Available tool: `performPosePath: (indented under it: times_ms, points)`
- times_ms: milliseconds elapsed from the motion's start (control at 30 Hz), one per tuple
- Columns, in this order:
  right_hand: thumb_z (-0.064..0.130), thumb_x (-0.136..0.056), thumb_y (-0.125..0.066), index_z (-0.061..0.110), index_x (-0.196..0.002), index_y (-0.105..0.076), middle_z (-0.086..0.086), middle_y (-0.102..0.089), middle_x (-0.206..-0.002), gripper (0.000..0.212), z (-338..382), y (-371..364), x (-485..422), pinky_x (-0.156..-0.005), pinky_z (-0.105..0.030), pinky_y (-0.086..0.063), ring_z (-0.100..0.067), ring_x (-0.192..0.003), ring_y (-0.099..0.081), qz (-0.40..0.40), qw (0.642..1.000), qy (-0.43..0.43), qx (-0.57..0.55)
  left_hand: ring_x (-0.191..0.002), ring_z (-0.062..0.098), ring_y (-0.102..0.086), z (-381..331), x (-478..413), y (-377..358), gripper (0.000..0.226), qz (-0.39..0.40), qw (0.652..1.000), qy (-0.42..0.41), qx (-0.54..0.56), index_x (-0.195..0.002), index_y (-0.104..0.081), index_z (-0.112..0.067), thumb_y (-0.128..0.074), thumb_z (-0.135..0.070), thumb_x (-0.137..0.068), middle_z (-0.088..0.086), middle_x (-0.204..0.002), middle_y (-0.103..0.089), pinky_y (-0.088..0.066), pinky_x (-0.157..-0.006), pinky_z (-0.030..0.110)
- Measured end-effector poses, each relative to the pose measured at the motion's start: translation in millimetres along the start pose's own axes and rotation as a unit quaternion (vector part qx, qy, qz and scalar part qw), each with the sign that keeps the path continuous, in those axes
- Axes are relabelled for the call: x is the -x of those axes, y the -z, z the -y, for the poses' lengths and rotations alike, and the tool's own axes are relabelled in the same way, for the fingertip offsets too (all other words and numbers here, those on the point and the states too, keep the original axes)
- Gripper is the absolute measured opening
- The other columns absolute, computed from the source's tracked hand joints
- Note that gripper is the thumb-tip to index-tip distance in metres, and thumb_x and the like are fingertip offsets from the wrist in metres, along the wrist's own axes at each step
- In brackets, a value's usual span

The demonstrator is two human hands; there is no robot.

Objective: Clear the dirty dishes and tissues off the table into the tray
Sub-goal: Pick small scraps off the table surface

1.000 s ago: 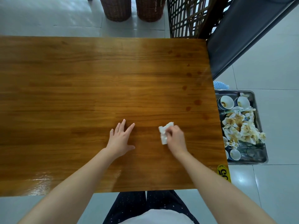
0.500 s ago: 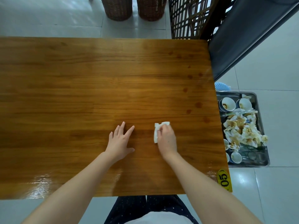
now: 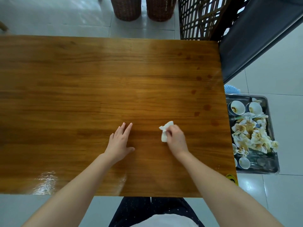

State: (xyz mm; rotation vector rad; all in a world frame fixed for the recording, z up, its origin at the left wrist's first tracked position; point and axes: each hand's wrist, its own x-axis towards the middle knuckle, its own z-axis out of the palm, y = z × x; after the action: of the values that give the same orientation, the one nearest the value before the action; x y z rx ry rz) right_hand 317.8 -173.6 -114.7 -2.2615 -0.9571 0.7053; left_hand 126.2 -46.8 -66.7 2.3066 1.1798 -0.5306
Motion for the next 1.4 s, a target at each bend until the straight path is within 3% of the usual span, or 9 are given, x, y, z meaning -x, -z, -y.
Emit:
performPosePath:
  times_ms: [133,300,400,500,767,867,967,1100,1400]
  points:
    - [0.01,-0.094,-0.055,0.017,-0.087,-0.058,0.007,-0.053,-0.09,0.011,-1.0,5.4,-14.6,-0.06,-0.008,-0.036,-0.008,-0.084,-0.053,-0.077,0.992,-0.096,-0.01,-0.149,0.026,-0.005,13.8,7.9,-5.1,0.101,-0.02,1.0,0.014,0.004,-0.154,-0.002,-0.029,-0.073,-0.033,-0.083,0.005,-0.162,-0.002,-0.017,-0.118,0.044]
    - [0.012,-0.097,-0.05,0.021,-0.084,-0.053,0.005,-0.052,-0.093,0.016,27.6,-18.0,-5.9,-0.063,-0.013,-0.041,-0.01,-0.085,-0.054,-0.109,0.985,-0.131,-0.019,-0.149,0.026,-0.006,32.2,18.4,-14.1,0.1,-0.026,0.999,0.042,0.002,-0.154,-0.004,-0.031,-0.074,-0.035,-0.082,0.005,-0.162,-0.002,-0.017,-0.118,0.044]
    - [0.013,-0.098,-0.05,0.017,-0.089,-0.059,0.005,-0.053,-0.095,0.013,48.0,-40.4,7.2,-0.064,-0.01,-0.041,-0.006,-0.085,-0.052,-0.041,0.997,-0.061,0.005,-0.149,0.026,-0.005,44.8,24.6,-17.5,0.1,-0.017,0.998,0.057,0.004,-0.154,-0.004,-0.032,-0.074,-0.037,-0.082,0.005,-0.162,-0.001,-0.016,-0.118,0.044]
    - [0.01,-0.096,-0.052,0.011,-0.096,-0.061,-0.001,-0.058,-0.099,0.01,62.5,-65.2,27.1,-0.072,-0.023,-0.051,-0.013,-0.089,-0.056,0.053,0.997,0.03,0.046,-0.149,0.025,-0.003,52.9,30.3,-19.9,0.1,-0.012,0.997,0.077,0.007,-0.154,-0.004,-0.032,-0.074,-0.037,-0.082,0.004,-0.162,0.001,-0.015,-0.119,0.045]
    - [0.005,-0.089,-0.062,0.012,-0.098,-0.063,-0.003,-0.061,-0.104,0.011,40.8,-49.2,45.3,-0.08,-0.021,-0.049,-0.015,-0.093,-0.059,0.173,0.955,0.206,0.128,-0.149,0.025,-0.001,53.3,29.6,-19.3,0.099,-0.017,0.998,0.065,0.01,-0.154,-0.005,-0.033,-0.073,-0.036,-0.083,0.004,-0.162,0.003,-0.014,-0.119,0.045]
    - [0.008,-0.094,-0.054,0.009,-0.094,-0.065,-0.001,-0.059,-0.101,0.011,13.5,-12.1,31.0,-0.078,-0.024,-0.049,-0.014,-0.091,-0.056,0.12,0.979,0.129,0.101,-0.149,0.025,-0.001,43.2,23.3,-16.4,0.098,-0.019,0.998,0.053,0.001,-0.154,-0.005,-0.032,-0.073,-0.036,-0.083,0.005,-0.162,0.003,-0.014,-0.119,0.045]
    - [0.012,-0.095,-0.054,0.009,-0.099,-0.067,0.003,-0.056,-0.099,0.014,-15.5,24.6,22.1,-0.071,-0.013,-0.043,-0.01,-0.089,-0.054,0.013,0.998,0.005,0.063,-0.149,0.026,0.0,29.6,16.5,-13.8,0.098,-0.015,0.999,0.038,-0.009,-0.154,-0.005,-0.032,-0.073,-0.035,-0.083,0.005,-0.162,0.003,-0.014,-0.12,0.045]
    - [0.008,-0.093,-0.057,0.008,-0.094,-0.067,-0.005,-0.059,-0.094,0.01,-54.0,68.7,21.5,-0.068,-0.021,-0.041,-0.02,-0.088,-0.057,-0.128,0.981,-0.143,0.013,-0.149,0.027,0.001,10.8,7.7,-8.8,0.097,0.007,1.0,0.009,-0.023,-0.154,-0.004,-0.031,-0.071,-0.036,-0.085,0.005,-0.162,0.005,-0.013,-0.119,0.046]
    - [0.007,-0.094,-0.054,0.009,-0.092,-0.067,-0.005,-0.059,-0.094,0.013,-59.8,62.3,38.6,-0.07,-0.022,-0.041,-0.015,-0.085,-0.054,-0.212,0.951,-0.22,-0.039,-0.149,0.027,0.003,-35.7,-18.3,-6.1,0.095,0.017,0.997,-0.039,-0.062,-0.154,-0.003,-0.031,-0.07,-0.035,-0.086,0.005,-0.162,0.006,-0.009,-0.118,0.047]
